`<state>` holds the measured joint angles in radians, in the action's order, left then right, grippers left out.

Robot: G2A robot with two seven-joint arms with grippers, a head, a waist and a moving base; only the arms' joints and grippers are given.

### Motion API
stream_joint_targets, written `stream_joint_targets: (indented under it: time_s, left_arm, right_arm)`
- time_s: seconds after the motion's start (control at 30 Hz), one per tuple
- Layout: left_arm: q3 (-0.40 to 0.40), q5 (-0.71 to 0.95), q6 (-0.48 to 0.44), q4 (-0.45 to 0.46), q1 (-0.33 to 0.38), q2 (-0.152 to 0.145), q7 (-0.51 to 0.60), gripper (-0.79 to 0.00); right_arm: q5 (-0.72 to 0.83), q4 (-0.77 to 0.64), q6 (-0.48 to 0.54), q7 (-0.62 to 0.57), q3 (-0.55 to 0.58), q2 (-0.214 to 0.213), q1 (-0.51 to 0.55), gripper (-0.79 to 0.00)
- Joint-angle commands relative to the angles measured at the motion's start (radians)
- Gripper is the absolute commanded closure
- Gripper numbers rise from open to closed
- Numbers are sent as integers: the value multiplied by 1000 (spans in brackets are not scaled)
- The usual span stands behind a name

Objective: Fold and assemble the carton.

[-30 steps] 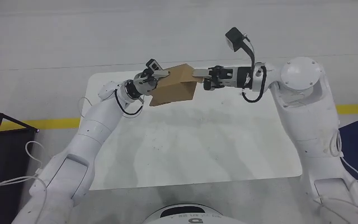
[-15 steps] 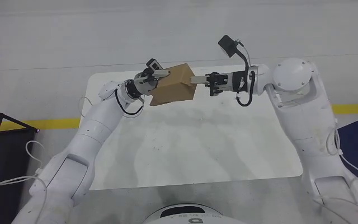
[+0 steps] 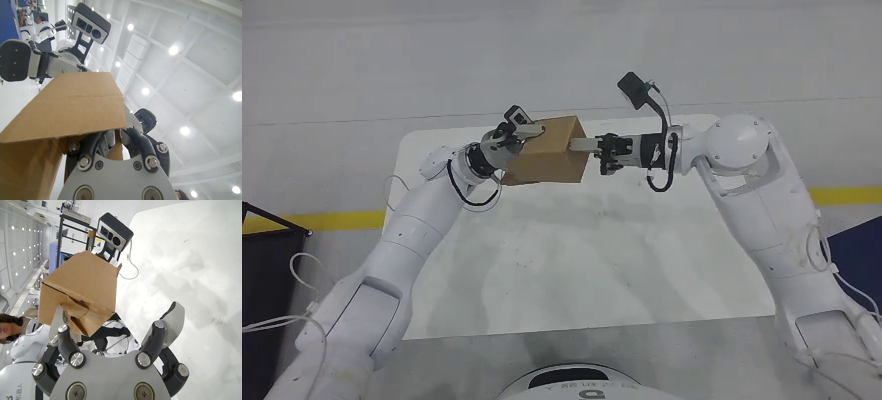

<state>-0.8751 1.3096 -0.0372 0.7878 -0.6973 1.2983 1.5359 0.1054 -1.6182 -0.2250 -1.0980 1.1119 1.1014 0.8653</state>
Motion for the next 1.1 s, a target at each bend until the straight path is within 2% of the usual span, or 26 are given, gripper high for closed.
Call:
stream_joint_targets:
  time_s: [0.0,0.43,0.7,1.07]
  left_arm:
    - [-1,2,2,1,0,0,0,0]
    - [-4,11,6,-19,5,7,0,0]
    - [-25,56,7,-45,9,15,0,0]
    - [-21,81,36,-47,4,35,0,0]
  right_arm:
    - [-6,4,-3,2,-6,0,-5,-785]
    - [4,34,7,22,-42,6,-24,-785]
    - [36,-1,55,109,35,-7,42,-785]
    - [60,-64,68,163,45,-9,93,-785]
